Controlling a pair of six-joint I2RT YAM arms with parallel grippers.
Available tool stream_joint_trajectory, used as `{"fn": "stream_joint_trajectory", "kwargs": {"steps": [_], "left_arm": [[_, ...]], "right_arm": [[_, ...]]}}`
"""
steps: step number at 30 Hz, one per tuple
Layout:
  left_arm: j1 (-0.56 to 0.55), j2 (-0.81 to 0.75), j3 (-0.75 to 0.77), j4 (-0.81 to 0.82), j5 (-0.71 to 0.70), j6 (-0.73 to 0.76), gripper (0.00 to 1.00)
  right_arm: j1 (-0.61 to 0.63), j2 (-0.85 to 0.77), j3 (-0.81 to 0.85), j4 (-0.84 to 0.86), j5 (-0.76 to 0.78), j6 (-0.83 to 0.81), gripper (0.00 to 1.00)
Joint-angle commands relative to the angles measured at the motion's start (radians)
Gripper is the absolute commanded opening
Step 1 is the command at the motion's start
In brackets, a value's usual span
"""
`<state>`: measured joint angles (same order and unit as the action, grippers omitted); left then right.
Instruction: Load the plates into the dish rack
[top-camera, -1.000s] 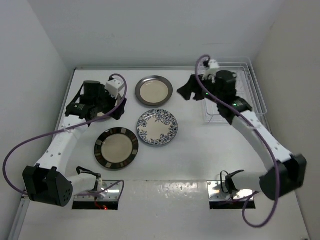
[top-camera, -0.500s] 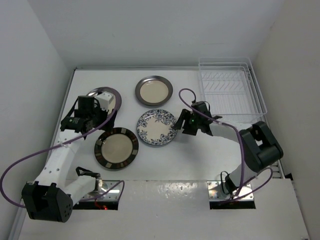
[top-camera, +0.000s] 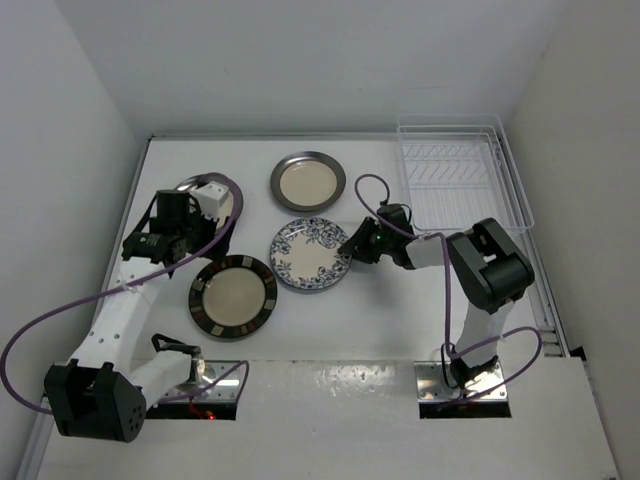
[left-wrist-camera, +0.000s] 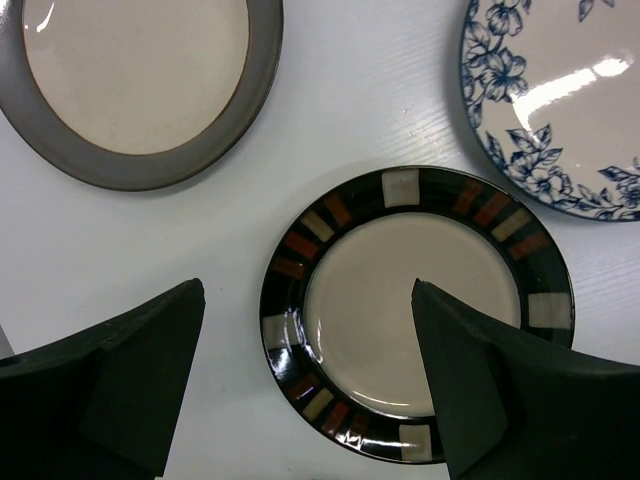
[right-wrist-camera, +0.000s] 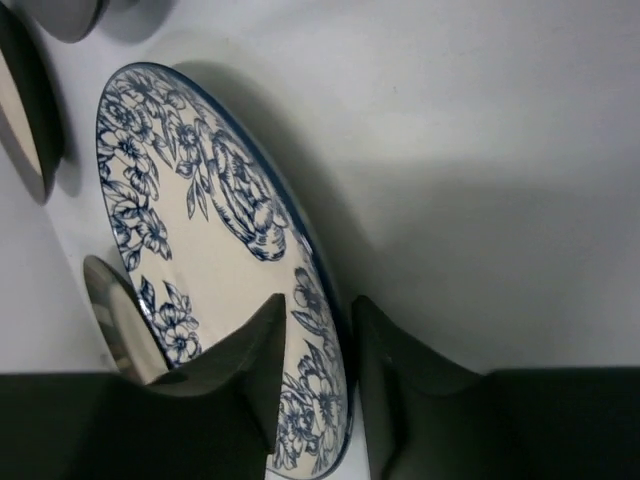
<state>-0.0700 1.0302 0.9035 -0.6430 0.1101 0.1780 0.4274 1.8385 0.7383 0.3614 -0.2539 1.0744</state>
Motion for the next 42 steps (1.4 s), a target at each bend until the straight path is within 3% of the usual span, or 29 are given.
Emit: {"fn": "stream_joint_trajectory", "kwargs": {"steps": [1, 3, 4, 9, 12, 17, 20, 28, 33, 42], "left_arm": [[0.009, -0.005, 0.017, 0.022, 0.020, -0.006, 0.90], [0.009, 0.004, 0.008, 0.022, 0.020, 0.014, 0.90], [0.009, 0.004, 0.008, 0.022, 0.020, 0.014, 0.88], [-0.010, 0.034, 0.020, 0.022, 0.011, 0.046, 0.88], [-0.019, 0.060, 0.044, 0.013, 0.011, 0.055, 0.88], [-0.028, 0.116, 0.097, 0.013, 0.052, 0.120, 0.85], [-0.051, 0.177, 0.120, 0.013, 0.083, 0.188, 0.82], [-0.221, 0.346, 0.236, -0.006, 0.056, 0.308, 0.78], [-0.269, 0.419, 0.284, -0.015, 0.046, 0.318, 0.77], [-0.280, 0.511, 0.328, -0.034, 0.068, 0.308, 0.76]], "right_arm": [[0.001, 0.074, -0.013, -0.009, 0.021, 0.025, 0.25], [0.001, 0.074, -0.004, -0.009, 0.004, -0.011, 0.03], [0.004, 0.067, 0.012, -0.034, -0.001, -0.024, 0.00], [0.025, -0.050, 0.107, -0.124, -0.051, -0.232, 0.00], [0.016, -0.189, 0.191, -0.269, -0.032, -0.380, 0.00], [-0.059, -0.344, 0.516, -0.519, 0.022, -0.540, 0.00], [-0.137, -0.375, 0.619, -0.553, 0.033, -0.599, 0.00], [-0.465, -0.364, 0.803, -0.553, 0.149, -0.688, 0.00], [-0.564, -0.291, 0.920, -0.532, 0.296, -0.836, 0.00], [-0.618, -0.131, 1.099, -0.519, 0.504, -1.139, 0.00]]}}
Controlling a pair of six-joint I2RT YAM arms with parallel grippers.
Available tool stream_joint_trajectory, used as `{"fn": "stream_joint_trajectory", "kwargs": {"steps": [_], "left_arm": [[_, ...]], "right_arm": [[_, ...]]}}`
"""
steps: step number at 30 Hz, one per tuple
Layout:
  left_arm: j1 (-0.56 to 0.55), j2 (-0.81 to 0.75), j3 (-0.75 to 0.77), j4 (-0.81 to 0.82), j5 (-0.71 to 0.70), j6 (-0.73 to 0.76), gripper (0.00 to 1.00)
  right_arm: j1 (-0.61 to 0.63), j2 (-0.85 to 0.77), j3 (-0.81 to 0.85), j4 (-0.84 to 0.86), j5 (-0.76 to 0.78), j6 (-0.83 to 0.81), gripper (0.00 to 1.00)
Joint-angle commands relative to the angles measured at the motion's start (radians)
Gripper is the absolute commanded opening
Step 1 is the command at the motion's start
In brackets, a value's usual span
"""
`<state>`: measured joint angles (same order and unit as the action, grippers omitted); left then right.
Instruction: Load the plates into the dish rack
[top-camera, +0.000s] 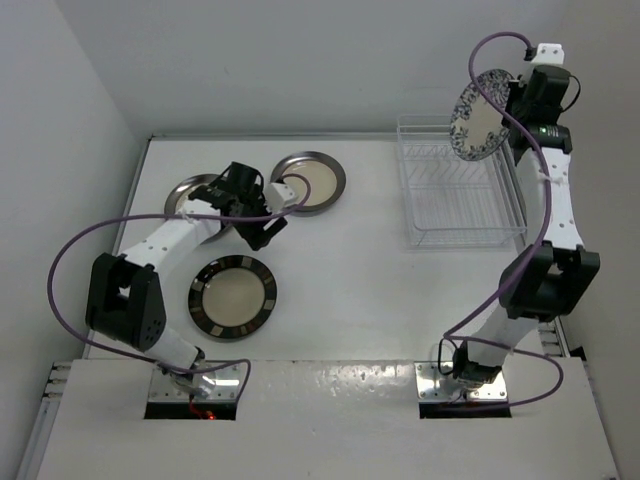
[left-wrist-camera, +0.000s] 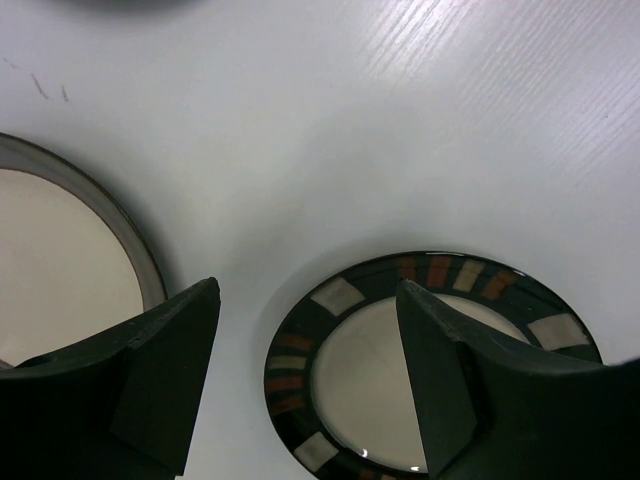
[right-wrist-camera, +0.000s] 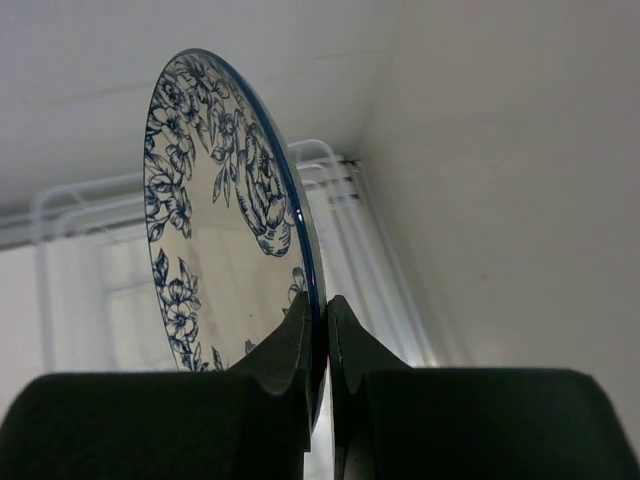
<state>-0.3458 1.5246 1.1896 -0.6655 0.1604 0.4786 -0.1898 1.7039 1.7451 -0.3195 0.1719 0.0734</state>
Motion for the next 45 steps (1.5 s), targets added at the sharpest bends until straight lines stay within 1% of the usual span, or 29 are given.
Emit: {"fn": "stream_joint_trajectory", "kwargs": {"steps": [1, 4, 6, 10, 16, 18, 19, 21, 24, 25, 26, 28, 30, 34, 38, 42, 45], "left_arm": [[-0.004, 0.032, 0.042, -0.011, 0.027, 0.008, 0.76], [-0.004, 0.058, 0.064, -0.011, 0.037, 0.008, 0.76], [0.005, 0.072, 0.074, -0.020, 0.037, 0.008, 0.76], [0.027, 0.092, 0.084, -0.020, 0.056, -0.001, 0.76], [0.036, 0.123, 0.093, -0.029, 0.056, -0.011, 0.76], [0.036, 0.123, 0.093, -0.029, 0.056, -0.011, 0.76], [0.036, 0.123, 0.093, -0.029, 0.056, -0.011, 0.76], [0.036, 0.132, 0.093, -0.029, 0.056, -0.011, 0.76], [0.036, 0.141, 0.093, -0.039, 0.056, -0.001, 0.76], [0.036, 0.141, 0.093, -0.039, 0.056, -0.001, 0.76], [0.036, 0.141, 0.093, -0.039, 0.056, -0.001, 0.76], [0.036, 0.141, 0.093, -0.039, 0.056, -0.001, 0.76], [0.036, 0.141, 0.102, -0.039, 0.056, -0.001, 0.76], [0.036, 0.141, 0.102, -0.039, 0.056, -0.001, 0.76], [0.036, 0.141, 0.093, -0.039, 0.056, -0.001, 0.76], [0.036, 0.141, 0.074, -0.039, 0.037, -0.001, 0.76], [0.036, 0.141, 0.074, -0.039, 0.037, -0.001, 0.76]], "right_arm": [[0.000, 0.016, 0.105, 0.155, 0.089, -0.176, 0.00], [0.003, 0.080, 0.158, 0.168, 0.104, -0.268, 0.00], [0.006, 0.117, 0.159, 0.192, 0.138, -0.323, 0.00], [0.004, 0.151, 0.171, 0.235, 0.210, -0.366, 0.00], [0.007, 0.195, 0.200, 0.315, 0.230, -0.432, 0.00], [0.009, 0.206, 0.197, 0.309, 0.241, -0.460, 0.00], [0.010, 0.206, 0.194, 0.347, 0.244, -0.463, 0.00], [0.009, 0.207, 0.194, 0.355, 0.254, -0.458, 0.00], [0.009, 0.189, 0.205, 0.359, 0.244, -0.432, 0.00], [0.009, 0.194, 0.238, 0.344, 0.247, -0.423, 0.00], [0.007, 0.197, 0.237, 0.332, 0.238, -0.429, 0.00], [0.004, 0.197, 0.190, 0.358, 0.238, -0.452, 0.00], [0.007, 0.194, 0.163, 0.349, 0.235, -0.452, 0.00], [0.016, 0.180, 0.045, 0.379, 0.233, -0.443, 0.00], [0.019, 0.184, -0.001, 0.376, 0.230, -0.390, 0.00], [0.024, 0.177, -0.032, 0.399, 0.241, -0.385, 0.00], [0.030, 0.175, -0.051, 0.369, 0.235, -0.360, 0.00]]}}
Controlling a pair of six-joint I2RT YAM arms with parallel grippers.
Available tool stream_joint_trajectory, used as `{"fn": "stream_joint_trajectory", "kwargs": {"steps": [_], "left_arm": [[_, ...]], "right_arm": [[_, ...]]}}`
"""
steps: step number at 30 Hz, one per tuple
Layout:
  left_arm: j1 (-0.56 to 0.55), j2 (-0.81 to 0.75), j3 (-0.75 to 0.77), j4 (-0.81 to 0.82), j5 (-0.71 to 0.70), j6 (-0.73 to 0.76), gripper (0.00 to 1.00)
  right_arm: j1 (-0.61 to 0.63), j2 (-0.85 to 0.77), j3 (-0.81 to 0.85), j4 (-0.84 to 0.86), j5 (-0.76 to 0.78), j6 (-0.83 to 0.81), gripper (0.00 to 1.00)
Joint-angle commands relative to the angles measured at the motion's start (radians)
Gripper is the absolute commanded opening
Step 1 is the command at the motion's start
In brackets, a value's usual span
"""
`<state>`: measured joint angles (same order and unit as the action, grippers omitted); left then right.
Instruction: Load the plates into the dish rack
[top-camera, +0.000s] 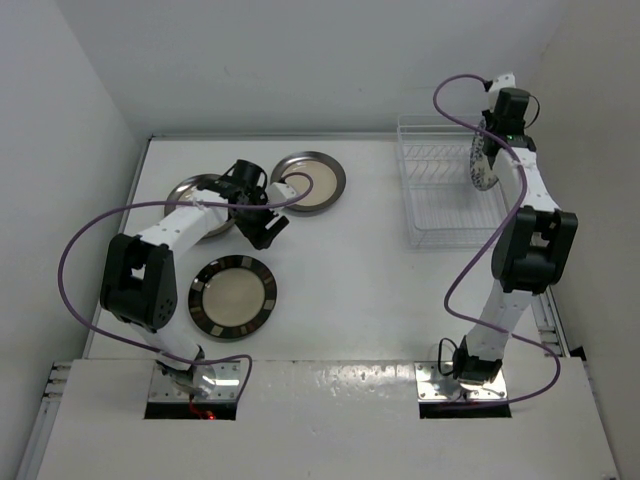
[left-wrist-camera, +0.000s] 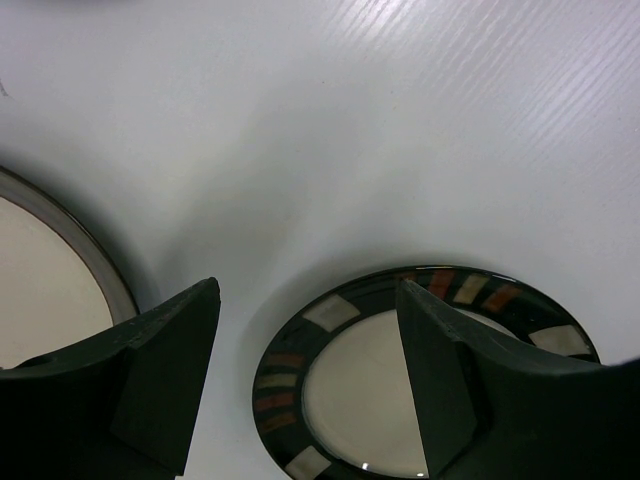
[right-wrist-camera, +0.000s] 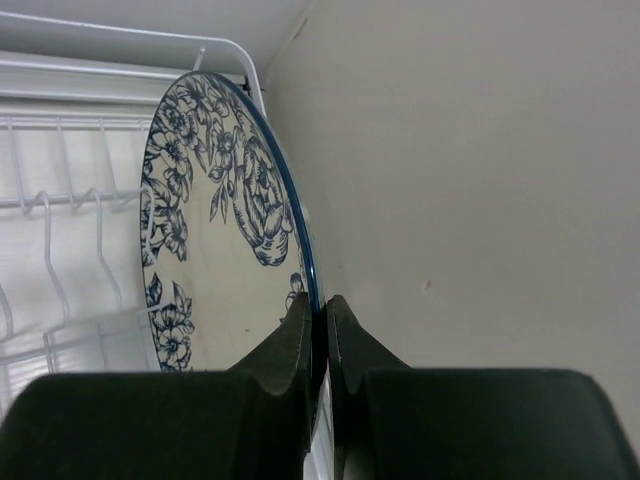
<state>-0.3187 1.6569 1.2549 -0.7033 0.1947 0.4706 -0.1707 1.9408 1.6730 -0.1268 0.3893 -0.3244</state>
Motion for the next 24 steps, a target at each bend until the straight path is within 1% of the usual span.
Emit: {"fn": "stream_joint_trajectory", "kwargs": {"steps": [1, 5, 6, 7, 8, 10, 11, 12, 13, 14, 15, 16, 17, 18, 19, 20, 21, 22, 24], "left_arm": [[0.009, 0.009, 0.009, -0.001, 0.003, 0.007, 0.76], [0.032, 0.027, 0.020, -0.010, 0.012, -0.016, 0.76], [0.062, 0.027, 0.032, -0.031, 0.012, -0.029, 0.76], [0.091, 0.043, 0.052, -0.045, 0.043, -0.029, 0.77], [0.092, 0.043, 0.066, -0.062, 0.054, -0.029, 0.77], [0.139, 0.066, 0.096, -0.120, 0.054, -0.017, 0.81], [0.156, 0.078, 0.130, -0.137, 0.054, -0.016, 0.81], [0.174, 0.078, 0.144, -0.151, 0.054, -0.026, 0.82], [0.216, 0.078, 0.156, -0.174, 0.066, -0.047, 0.85], [0.239, 0.078, 0.166, -0.174, 0.084, -0.062, 0.87], [0.288, 0.078, 0.178, -0.174, 0.095, -0.079, 0.89], [0.312, 0.078, 0.178, -0.174, 0.109, -0.101, 0.91], [0.340, 0.087, 0.204, -0.174, 0.136, -0.149, 0.94], [0.368, 0.096, 0.219, -0.174, 0.152, -0.182, 0.94], [0.426, 0.110, 0.239, -0.174, 0.163, -0.217, 0.99], [0.456, 0.125, 0.260, -0.174, 0.173, -0.293, 0.99], [0.487, 0.142, 0.306, -0.174, 0.207, -0.326, 0.99], [0.538, 0.156, 0.325, -0.174, 0.224, -0.346, 1.00], [0.576, 0.167, 0.359, -0.134, 0.207, -0.388, 1.00]], "right_arm": [[0.013, -0.059, 0.007, 0.177, 0.022, 0.036, 0.00], [0.025, -0.059, -0.070, 0.234, 0.040, 0.060, 0.00], [0.025, -0.054, -0.084, 0.240, 0.043, 0.070, 0.00], [0.025, -0.046, -0.094, 0.249, 0.042, 0.071, 0.00], [0.025, -0.042, -0.094, 0.250, 0.037, 0.070, 0.02], [0.025, -0.034, -0.093, 0.239, 0.025, 0.090, 0.10], [0.025, -0.033, -0.094, 0.236, 0.020, 0.094, 0.18], [0.023, -0.034, -0.094, 0.239, 0.014, 0.100, 0.23], [0.023, -0.042, -0.101, 0.237, 0.014, 0.108, 0.31], [0.025, -0.042, -0.107, 0.242, 0.000, 0.110, 0.41], [0.025, -0.046, -0.107, 0.243, 0.000, 0.116, 0.46], [0.025, -0.054, -0.113, 0.246, 0.003, 0.120, 0.51], [0.023, -0.055, -0.114, 0.246, -0.003, 0.125, 0.62], [0.023, -0.054, -0.113, 0.245, -0.004, 0.128, 0.67], [0.026, -0.060, -0.108, 0.237, -0.004, 0.133, 0.71], [0.027, -0.060, -0.110, 0.227, -0.003, 0.140, 0.75], [0.027, -0.062, -0.110, 0.220, 0.002, 0.142, 0.79], [0.033, -0.071, -0.111, 0.216, 0.005, 0.140, 0.80], [0.036, -0.075, -0.114, 0.214, 0.011, 0.136, 0.82]]}}
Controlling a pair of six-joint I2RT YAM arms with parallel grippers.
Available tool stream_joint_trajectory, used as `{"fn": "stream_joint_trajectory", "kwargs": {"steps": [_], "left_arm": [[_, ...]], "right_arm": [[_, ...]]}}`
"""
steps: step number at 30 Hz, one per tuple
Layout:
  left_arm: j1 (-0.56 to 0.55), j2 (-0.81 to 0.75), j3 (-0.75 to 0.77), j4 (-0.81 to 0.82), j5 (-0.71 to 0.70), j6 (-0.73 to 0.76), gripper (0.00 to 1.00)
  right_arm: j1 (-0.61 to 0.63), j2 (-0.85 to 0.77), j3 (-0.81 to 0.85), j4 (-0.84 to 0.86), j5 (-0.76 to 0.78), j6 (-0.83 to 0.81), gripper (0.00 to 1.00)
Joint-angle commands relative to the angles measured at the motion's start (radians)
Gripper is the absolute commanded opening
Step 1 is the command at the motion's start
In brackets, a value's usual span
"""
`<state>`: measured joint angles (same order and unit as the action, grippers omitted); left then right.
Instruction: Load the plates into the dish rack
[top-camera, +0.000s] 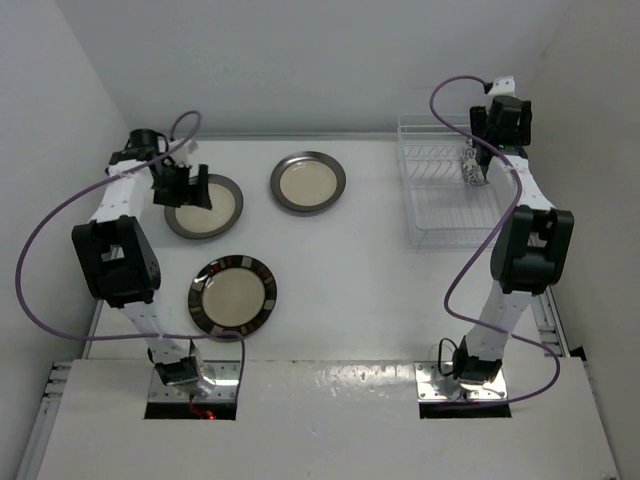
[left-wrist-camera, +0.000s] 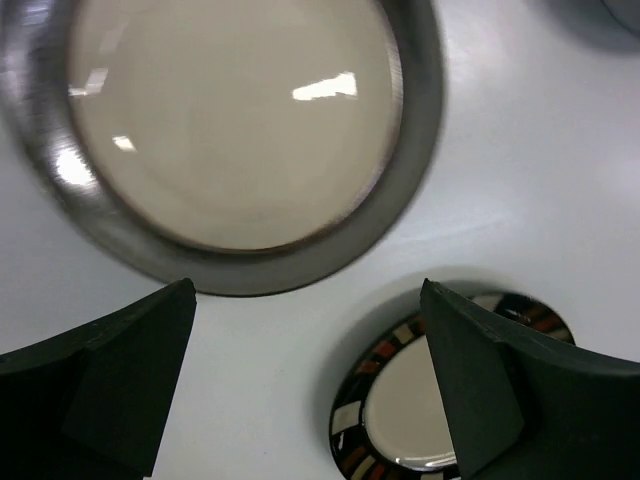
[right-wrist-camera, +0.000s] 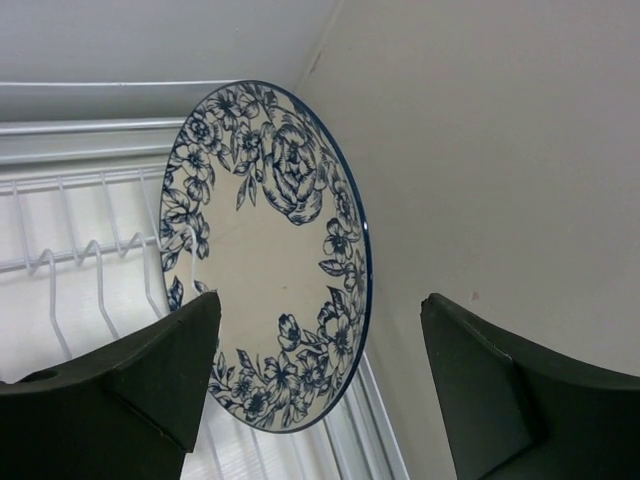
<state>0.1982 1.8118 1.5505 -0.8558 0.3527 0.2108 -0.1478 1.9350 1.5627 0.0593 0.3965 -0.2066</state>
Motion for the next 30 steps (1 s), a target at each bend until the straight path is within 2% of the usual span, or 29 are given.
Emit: {"fn": "stream_joint_trajectory", "kwargs": {"steps": [1, 6, 11, 14, 16, 21, 25, 30], "left_arm": [[0.078, 0.021, 0.077, 0.018, 0.011, -0.145, 1.00], [0.251, 0.160, 0.181, 0.040, 0.012, -0.209, 0.96], [0.314, 0.332, 0.298, 0.022, 0.144, -0.176, 0.88], [0.340, 0.411, 0.348, -0.005, 0.149, -0.174, 0.85], [0.375, 0.437, 0.349, 0.014, 0.183, -0.209, 0.81], [0.376, 0.460, 0.306, 0.024, 0.258, -0.185, 0.80], [0.353, 0.469, 0.228, 0.089, 0.267, -0.208, 0.79], [0.363, 0.489, 0.122, 0.182, 0.256, -0.257, 0.76]], "right_arm": [[0.014, -0.079, -0.003, 0.024, 0.002, 0.015, 0.83], [0.039, -0.151, -0.010, -0.016, 0.007, -0.002, 0.88], [0.097, -0.255, -0.087, -0.018, 0.001, -0.013, 0.90], [0.140, -0.359, -0.171, -0.003, -0.008, -0.014, 0.90], [0.200, -0.445, -0.241, 0.007, -0.012, -0.016, 0.90], [0.298, -0.617, -0.396, 0.066, -0.016, -0.014, 0.90], [0.342, -0.726, -0.461, 0.091, -0.021, -0.014, 0.90], [0.384, -0.804, -0.454, 0.102, -0.004, -0.079, 0.90]]}}
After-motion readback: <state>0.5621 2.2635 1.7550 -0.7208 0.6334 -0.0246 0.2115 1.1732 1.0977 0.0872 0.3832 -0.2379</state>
